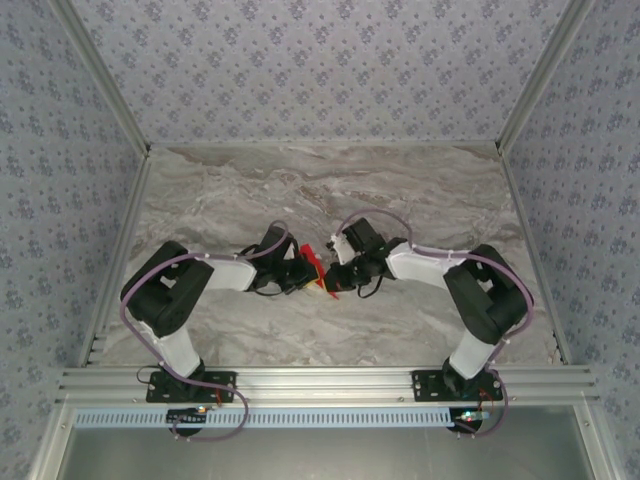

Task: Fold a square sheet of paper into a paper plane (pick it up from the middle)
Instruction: Fold the wing for the fifth time at the center of the table.

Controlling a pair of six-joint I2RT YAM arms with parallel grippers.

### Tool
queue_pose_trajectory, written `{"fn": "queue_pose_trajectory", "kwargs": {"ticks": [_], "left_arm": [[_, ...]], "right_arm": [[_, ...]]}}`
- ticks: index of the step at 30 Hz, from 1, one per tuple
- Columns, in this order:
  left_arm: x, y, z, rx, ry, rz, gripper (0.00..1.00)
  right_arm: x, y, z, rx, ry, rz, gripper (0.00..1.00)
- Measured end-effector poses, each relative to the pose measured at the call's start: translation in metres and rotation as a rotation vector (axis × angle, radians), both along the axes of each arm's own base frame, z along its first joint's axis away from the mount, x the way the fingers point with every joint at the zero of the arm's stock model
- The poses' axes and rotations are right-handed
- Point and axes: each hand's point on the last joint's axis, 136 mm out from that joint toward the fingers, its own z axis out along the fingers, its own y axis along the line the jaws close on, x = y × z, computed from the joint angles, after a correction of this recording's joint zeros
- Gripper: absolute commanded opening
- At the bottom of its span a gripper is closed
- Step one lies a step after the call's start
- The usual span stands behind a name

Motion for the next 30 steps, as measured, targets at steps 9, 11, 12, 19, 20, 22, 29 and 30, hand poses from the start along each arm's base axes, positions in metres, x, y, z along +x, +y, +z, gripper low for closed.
{"fn": "queue_pose_trajectory", "kwargs": {"ticks": [9, 11, 12, 19, 20, 22, 29, 30], "left_arm": [[0.0, 0.0, 0.0, 0.001, 0.001, 0.0, 0.06], [0.0, 0.0, 0.0, 0.001, 0.001, 0.0, 0.06], [0.0, 0.0, 0.0, 0.002, 0.002, 0.0, 0.06], [0.0, 0.0, -0.001, 0.011, 0.014, 0.0, 0.06], [0.0, 0.0, -0.001, 0.013, 0.016, 0.0, 0.06], [0.001, 0.0, -0.001, 0.016, 0.019, -0.001, 0.05], [0.001, 0.0, -0.001, 0.036, 0.025, -0.016, 0.05], [0.001, 0.0, -0.001, 0.037, 0.026, -0.017, 0.05]], "right_arm": [[0.002, 0.001, -0.019, -0.023, 0.046, -0.02, 0.0], [0.003, 0.001, -0.021, -0.021, 0.048, -0.023, 0.0], [0.003, 0.0, -0.022, -0.018, 0.05, -0.024, 0.0], [0.002, -0.002, -0.026, 0.043, 0.06, -0.021, 0.0], [0.003, -0.002, -0.026, 0.053, 0.059, -0.021, 0.0], [0.003, -0.003, -0.024, 0.06, 0.055, -0.023, 0.0], [0.005, -0.003, -0.015, 0.056, 0.057, -0.027, 0.0], [0.006, -0.003, -0.014, 0.057, 0.056, -0.027, 0.0]]}}
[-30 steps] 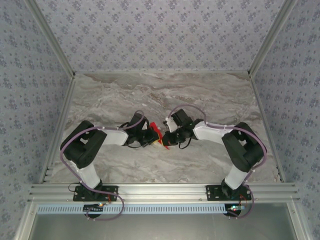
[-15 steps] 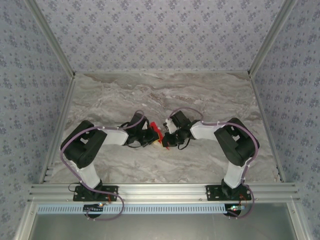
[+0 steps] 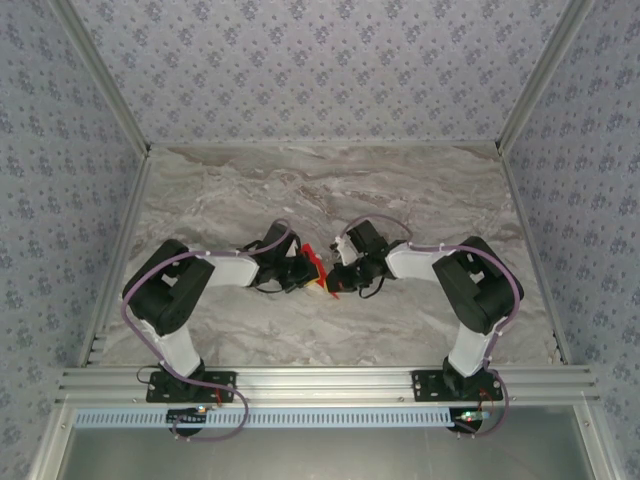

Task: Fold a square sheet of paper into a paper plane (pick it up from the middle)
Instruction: Fold the wing for the fifth time at the center of the table.

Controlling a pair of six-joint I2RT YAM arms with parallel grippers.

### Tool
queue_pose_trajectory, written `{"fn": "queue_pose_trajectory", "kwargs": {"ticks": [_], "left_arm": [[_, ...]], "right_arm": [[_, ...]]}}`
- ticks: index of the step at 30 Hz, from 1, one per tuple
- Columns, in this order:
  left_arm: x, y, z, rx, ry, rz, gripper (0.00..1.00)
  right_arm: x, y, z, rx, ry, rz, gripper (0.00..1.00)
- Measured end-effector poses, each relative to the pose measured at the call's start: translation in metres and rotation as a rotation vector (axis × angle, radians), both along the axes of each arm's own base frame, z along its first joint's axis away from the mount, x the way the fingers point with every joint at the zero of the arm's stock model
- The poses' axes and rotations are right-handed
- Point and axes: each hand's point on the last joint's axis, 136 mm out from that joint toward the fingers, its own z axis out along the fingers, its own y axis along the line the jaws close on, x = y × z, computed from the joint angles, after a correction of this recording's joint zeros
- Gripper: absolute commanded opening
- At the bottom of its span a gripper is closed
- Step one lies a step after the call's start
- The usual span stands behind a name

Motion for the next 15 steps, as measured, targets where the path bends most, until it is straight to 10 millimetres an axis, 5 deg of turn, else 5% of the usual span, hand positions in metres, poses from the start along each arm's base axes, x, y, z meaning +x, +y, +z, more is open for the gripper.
{"fn": "queue_pose_trajectory", "kwargs": {"ticks": [15], "left_arm": [[0.0, 0.0, -0.001, 0.019, 0.015, -0.007, 0.04]], "right_arm": [[-0.007, -0.011, -0.01, -0.027, 0.021, -0.005, 0.0]]}}
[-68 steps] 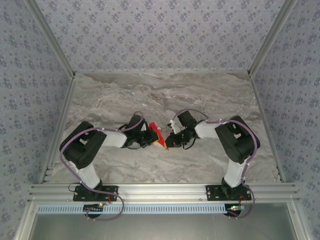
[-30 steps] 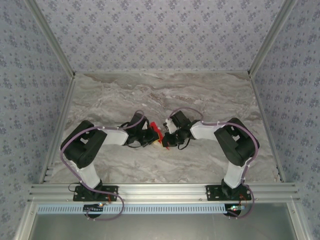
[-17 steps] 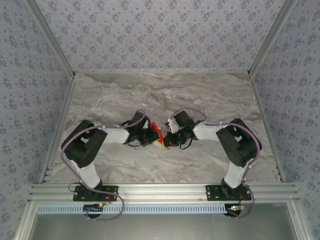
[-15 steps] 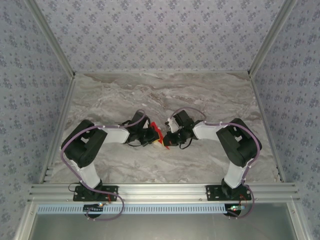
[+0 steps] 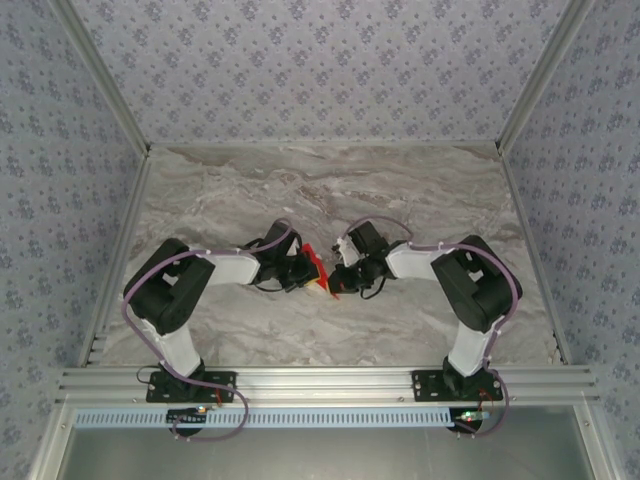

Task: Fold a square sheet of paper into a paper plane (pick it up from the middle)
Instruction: Fold the wing for the fifth time at the center of the table.

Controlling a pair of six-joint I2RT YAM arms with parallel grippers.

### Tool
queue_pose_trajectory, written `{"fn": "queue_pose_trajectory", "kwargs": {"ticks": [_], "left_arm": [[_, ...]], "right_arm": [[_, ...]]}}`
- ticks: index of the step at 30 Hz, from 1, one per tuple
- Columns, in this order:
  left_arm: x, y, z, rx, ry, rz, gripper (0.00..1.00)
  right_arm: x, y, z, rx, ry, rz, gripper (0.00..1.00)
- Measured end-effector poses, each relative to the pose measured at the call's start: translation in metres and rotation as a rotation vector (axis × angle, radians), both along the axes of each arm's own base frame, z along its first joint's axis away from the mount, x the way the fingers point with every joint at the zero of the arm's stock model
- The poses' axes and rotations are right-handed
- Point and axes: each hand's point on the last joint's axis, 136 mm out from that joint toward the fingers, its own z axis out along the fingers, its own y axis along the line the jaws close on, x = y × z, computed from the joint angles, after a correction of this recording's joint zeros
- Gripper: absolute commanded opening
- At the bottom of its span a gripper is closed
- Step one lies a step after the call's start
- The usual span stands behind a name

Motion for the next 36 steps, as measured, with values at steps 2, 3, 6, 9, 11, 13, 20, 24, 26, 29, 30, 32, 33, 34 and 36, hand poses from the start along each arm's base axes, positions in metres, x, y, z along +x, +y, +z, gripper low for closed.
{"fn": "queue_pose_trajectory", "kwargs": {"ticks": [2, 3, 6, 9, 11, 13, 20, 24, 26, 29, 30, 32, 33, 34, 36], "left_arm": [[0.001, -0.001, 0.0, 0.0, 0.001, 0.0, 0.04], [0.001, -0.001, 0.0, 0.0, 0.001, 0.0, 0.03], [0.001, -0.001, 0.0, 0.003, 0.005, 0.0, 0.03], [0.001, -0.001, 0.0, 0.003, 0.005, -0.001, 0.03], [0.001, -0.001, 0.0, 0.005, 0.007, -0.001, 0.03], [0.001, -0.001, 0.0, 0.006, 0.008, -0.001, 0.03], [0.001, -0.001, 0.0, 0.01, 0.011, -0.005, 0.03], [0.001, -0.001, 0.0, 0.013, 0.011, -0.008, 0.03], [0.001, -0.001, 0.0, 0.013, 0.012, -0.01, 0.03], [0.001, -0.002, 0.0, 0.015, 0.017, -0.011, 0.0], [0.001, -0.002, 0.0, 0.014, 0.016, -0.011, 0.0], [0.002, -0.002, 0.0, 0.016, 0.017, -0.011, 0.0], [0.002, -0.002, 0.0, 0.016, 0.018, -0.011, 0.0], [0.002, -0.002, 0.0, 0.016, 0.018, -0.011, 0.0], [0.002, -0.002, -0.001, 0.017, 0.019, -0.011, 0.0]], "right_arm": [[-0.006, -0.005, 0.0, -0.004, 0.001, 0.003, 0.0], [-0.01, -0.008, 0.0, -0.009, 0.005, 0.005, 0.0], [-0.02, -0.016, -0.002, -0.018, 0.015, 0.009, 0.0], [-0.03, -0.023, -0.002, -0.032, 0.036, 0.014, 0.0], [-0.034, -0.026, -0.001, -0.046, 0.051, 0.014, 0.0], [-0.038, -0.029, 0.0, -0.059, 0.063, 0.012, 0.0], [0.0, 0.001, 0.03, -0.01, -0.027, 0.016, 0.0], [0.019, 0.017, 0.023, 0.006, -0.044, 0.011, 0.0], [0.02, 0.017, 0.014, -0.005, -0.029, 0.01, 0.0], [0.018, 0.015, 0.001, -0.023, -0.003, 0.01, 0.0], [0.018, 0.016, 0.001, -0.021, -0.003, 0.01, 0.0], [0.017, 0.015, 0.0, -0.02, -0.004, 0.01, 0.0], [0.017, 0.014, -0.001, -0.015, -0.006, 0.009, 0.0], [0.016, 0.013, -0.002, -0.01, -0.007, 0.009, 0.0], [0.013, 0.011, -0.002, 0.002, -0.019, 0.008, 0.0]]}}
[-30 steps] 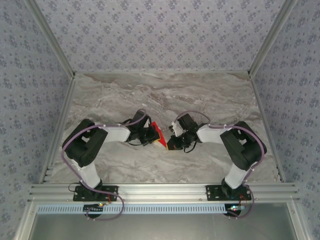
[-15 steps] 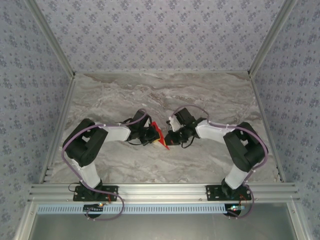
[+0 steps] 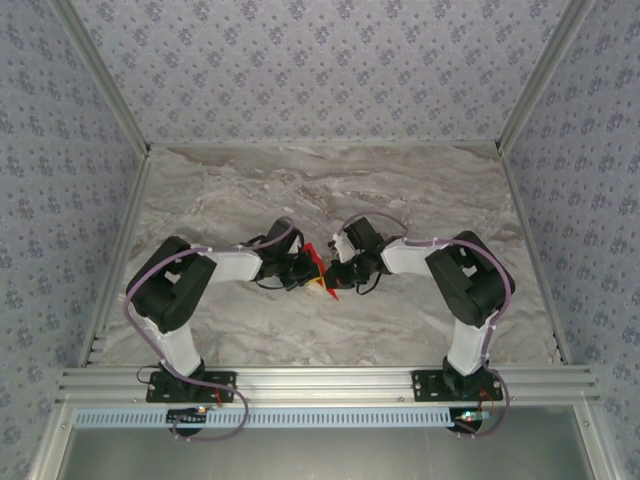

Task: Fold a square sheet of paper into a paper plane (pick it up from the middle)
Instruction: Fold the wing for the fifth time at the center of the table.

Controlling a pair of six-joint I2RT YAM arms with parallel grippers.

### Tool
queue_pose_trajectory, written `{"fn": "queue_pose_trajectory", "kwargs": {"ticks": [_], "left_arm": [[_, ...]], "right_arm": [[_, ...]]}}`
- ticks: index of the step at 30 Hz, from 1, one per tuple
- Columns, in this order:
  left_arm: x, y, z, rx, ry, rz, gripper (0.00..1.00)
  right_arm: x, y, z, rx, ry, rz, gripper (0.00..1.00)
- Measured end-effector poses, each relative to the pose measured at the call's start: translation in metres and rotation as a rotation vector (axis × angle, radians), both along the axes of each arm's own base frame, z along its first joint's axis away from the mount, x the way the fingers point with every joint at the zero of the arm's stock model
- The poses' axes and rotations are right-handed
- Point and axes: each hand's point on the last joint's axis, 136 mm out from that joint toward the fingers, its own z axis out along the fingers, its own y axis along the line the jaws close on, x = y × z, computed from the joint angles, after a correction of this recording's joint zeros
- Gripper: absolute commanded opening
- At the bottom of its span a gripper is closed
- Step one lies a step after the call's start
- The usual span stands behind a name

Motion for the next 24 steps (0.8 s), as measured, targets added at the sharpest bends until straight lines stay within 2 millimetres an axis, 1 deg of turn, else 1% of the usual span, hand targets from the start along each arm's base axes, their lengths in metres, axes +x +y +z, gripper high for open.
{"fn": "queue_pose_trajectory", "kwargs": {"ticks": [7, 10, 14, 16, 18, 20, 24], "left_arm": [[0.0, -0.001, -0.001, -0.004, 0.002, -0.002, 0.0], [0.0, -0.001, -0.001, -0.004, 0.002, -0.002, 0.0], [0.0, -0.001, 0.0, -0.005, 0.002, -0.004, 0.0], [0.0, -0.001, 0.0, -0.005, 0.002, -0.005, 0.0], [0.0, -0.001, 0.0, -0.006, 0.002, -0.005, 0.01], [0.0, -0.001, 0.0, -0.007, 0.0, -0.005, 0.01], [0.0, -0.002, 0.001, -0.008, -0.004, -0.008, 0.01]], "right_arm": [[-0.026, -0.018, -0.001, 0.01, -0.004, -0.001, 0.0], [-0.042, -0.03, -0.002, -0.013, 0.027, 0.0, 0.0], [-0.057, -0.044, 0.0, -0.063, 0.071, -0.008, 0.0], [-0.06, -0.047, 0.002, -0.077, 0.084, -0.01, 0.0], [-0.055, -0.044, 0.008, -0.078, 0.072, -0.012, 0.0], [-0.044, -0.036, 0.018, -0.065, 0.039, -0.02, 0.0], [-0.01, -0.011, 0.043, 0.005, -0.052, -0.044, 0.0]]}}
